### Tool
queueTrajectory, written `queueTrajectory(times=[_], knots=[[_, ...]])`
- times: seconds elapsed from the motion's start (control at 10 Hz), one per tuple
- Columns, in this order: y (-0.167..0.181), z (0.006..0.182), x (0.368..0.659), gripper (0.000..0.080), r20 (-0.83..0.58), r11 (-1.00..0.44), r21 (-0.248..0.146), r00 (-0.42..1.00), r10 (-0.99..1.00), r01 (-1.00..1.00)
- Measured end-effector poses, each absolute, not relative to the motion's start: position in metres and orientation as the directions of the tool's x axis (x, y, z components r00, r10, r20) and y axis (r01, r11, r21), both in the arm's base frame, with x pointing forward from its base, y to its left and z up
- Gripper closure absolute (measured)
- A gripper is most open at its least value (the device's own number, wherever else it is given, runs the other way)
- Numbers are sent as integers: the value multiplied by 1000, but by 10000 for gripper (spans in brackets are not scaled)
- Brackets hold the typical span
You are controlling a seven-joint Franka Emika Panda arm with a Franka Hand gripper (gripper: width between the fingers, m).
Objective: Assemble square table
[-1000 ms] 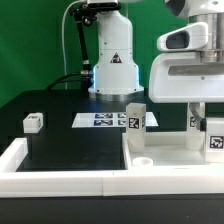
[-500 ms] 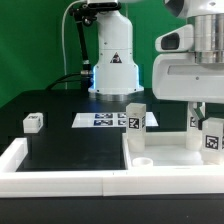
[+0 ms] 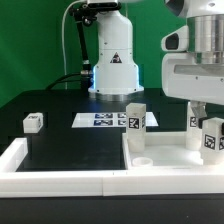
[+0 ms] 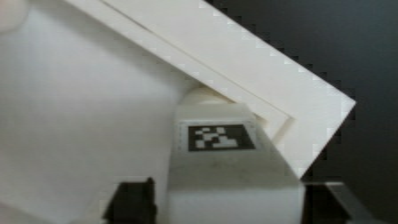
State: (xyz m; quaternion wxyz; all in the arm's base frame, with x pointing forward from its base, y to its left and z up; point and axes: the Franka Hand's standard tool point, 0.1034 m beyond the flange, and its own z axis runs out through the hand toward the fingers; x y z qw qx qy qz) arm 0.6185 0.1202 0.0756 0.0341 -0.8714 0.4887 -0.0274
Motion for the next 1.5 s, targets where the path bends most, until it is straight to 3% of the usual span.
queueTrajectory(times=[0.1, 0.2, 0.3, 0.9, 1.5], knots=[[120, 76, 619, 312, 16, -535, -86, 536, -844, -840], [119, 76, 619, 186, 23, -596, -84, 597, -802, -798], [119, 76, 619, 161, 24, -607, -84, 608, -794, -790], [121, 76, 619, 151, 67, -943, -60, 941, -332, -329], [123, 76, 620, 151, 90, -996, -23, 992, 87, 89]])
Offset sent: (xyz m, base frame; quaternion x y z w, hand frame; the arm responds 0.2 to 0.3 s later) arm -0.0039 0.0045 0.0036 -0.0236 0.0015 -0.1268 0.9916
